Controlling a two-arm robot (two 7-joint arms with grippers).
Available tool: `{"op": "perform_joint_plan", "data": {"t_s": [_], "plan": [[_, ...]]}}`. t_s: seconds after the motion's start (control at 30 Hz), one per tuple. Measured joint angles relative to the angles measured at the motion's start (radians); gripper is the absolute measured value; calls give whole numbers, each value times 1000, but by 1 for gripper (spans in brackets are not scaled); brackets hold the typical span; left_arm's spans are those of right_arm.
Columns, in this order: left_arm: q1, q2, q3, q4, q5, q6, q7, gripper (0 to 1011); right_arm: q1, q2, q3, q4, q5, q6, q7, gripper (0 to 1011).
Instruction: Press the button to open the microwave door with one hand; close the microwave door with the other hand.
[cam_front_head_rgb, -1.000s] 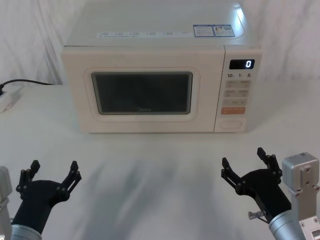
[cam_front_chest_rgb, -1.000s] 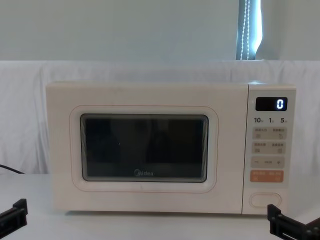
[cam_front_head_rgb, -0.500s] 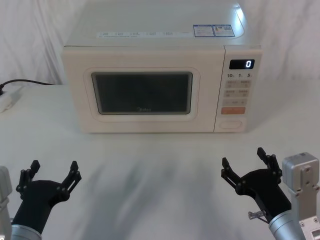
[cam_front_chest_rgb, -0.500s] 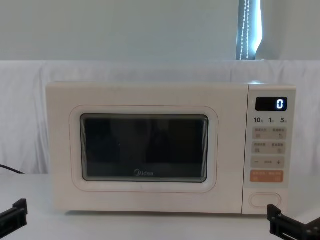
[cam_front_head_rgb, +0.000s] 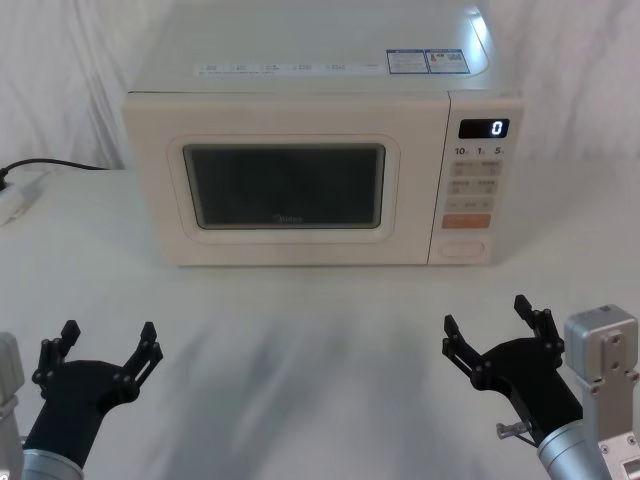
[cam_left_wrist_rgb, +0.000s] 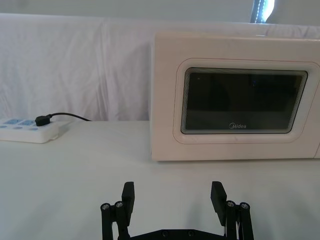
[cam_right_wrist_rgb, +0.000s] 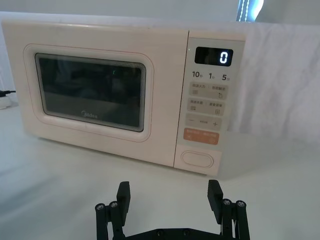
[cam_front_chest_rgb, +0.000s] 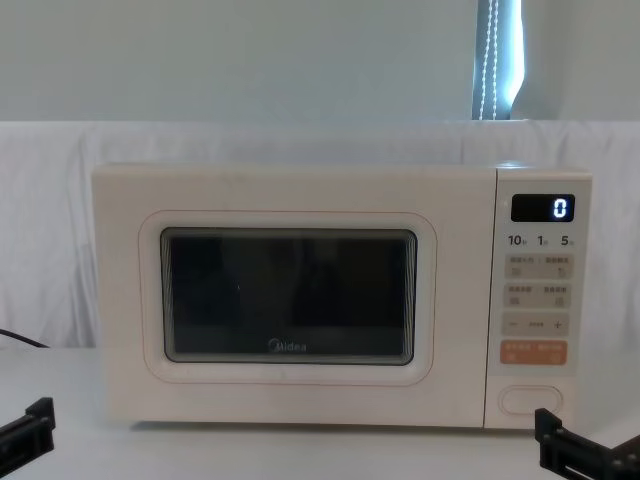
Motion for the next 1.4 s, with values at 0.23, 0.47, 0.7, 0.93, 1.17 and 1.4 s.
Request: {"op": "perform_joint_plan", "data": {"t_s": [0.23,0.47,0.7,0.93,1.17,1.4], "plan": [[0,0,0,0,0,0,0,1001,0,0,0,0,0,0,0,1002],[0,0,0,0,0,0,0,1001,0,0,0,0,0,0,0,970],[0,0,0,0,0,0,0,1001,0,0,0,0,0,0,0,800],[0,0,0,0,0,0,0,1001,0,0,0,0,0,0,0,593],[0,0,0,0,0,0,0,1001,0,0,0,0,0,0,0,410],[0,0,0,0,0,0,0,1001,0,0,0,0,0,0,0,185]]}}
